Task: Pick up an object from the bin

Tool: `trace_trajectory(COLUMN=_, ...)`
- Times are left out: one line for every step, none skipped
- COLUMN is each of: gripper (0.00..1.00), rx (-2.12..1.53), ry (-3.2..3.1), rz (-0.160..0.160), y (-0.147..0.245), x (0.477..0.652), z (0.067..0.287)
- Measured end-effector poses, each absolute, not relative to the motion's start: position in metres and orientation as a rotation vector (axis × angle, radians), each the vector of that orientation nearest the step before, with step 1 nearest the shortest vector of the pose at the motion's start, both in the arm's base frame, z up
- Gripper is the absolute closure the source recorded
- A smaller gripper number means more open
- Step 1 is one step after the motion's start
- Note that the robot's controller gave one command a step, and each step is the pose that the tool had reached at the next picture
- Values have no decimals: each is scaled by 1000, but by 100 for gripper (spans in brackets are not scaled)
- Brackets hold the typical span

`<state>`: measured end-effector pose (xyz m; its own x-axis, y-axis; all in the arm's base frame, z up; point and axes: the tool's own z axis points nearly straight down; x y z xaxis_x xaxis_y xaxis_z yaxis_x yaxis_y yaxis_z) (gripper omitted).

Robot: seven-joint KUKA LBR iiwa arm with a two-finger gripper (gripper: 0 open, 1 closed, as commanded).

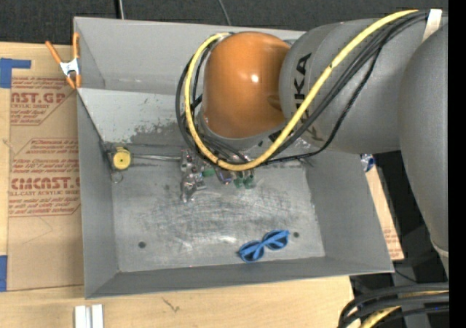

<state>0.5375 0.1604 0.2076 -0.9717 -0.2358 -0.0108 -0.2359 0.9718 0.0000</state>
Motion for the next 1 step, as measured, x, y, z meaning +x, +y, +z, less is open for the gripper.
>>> trace_trajectory(gripper=0, rx=-373, ry=3117, rz=0, y=160, x=536, z=203)
